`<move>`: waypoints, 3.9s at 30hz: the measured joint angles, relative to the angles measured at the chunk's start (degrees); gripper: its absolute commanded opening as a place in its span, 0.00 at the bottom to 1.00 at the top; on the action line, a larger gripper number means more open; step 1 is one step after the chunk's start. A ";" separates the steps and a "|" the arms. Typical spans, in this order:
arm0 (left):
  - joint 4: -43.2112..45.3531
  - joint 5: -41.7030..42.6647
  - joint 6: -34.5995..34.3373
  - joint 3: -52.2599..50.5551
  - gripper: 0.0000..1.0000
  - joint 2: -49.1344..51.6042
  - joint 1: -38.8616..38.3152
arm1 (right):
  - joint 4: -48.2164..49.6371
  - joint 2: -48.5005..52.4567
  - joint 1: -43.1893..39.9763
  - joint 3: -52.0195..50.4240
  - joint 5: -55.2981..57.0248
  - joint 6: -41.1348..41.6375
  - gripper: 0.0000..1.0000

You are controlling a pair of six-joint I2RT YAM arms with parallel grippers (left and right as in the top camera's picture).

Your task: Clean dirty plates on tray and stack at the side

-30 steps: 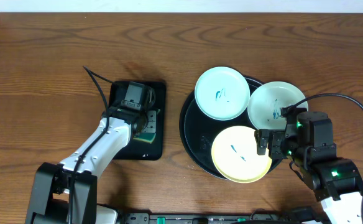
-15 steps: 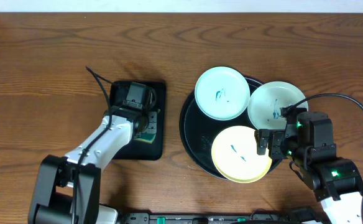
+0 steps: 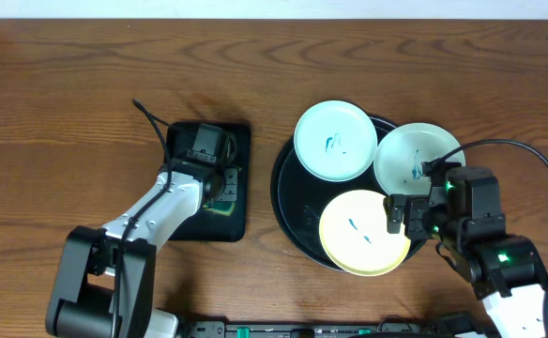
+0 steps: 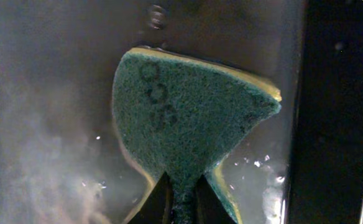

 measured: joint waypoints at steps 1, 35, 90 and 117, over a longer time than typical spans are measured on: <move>-0.44 0.00 -0.02 0.00 0.08 -0.37 0.00 | 0.00 0.55 0.00 0.00 0.02 0.00 0.99; -12.46 0.44 -0.35 -0.22 0.08 -9.81 0.00 | 7.52 32.02 0.00 0.00 0.07 -0.44 0.46; -6.75 0.44 -0.33 -0.09 0.07 -19.17 0.00 | 12.96 32.09 0.50 -4.66 -8.74 2.75 0.01; 3.48 50.95 0.79 -0.11 0.07 -18.62 30.69 | 13.16 32.09 0.50 -4.76 -8.74 2.75 0.01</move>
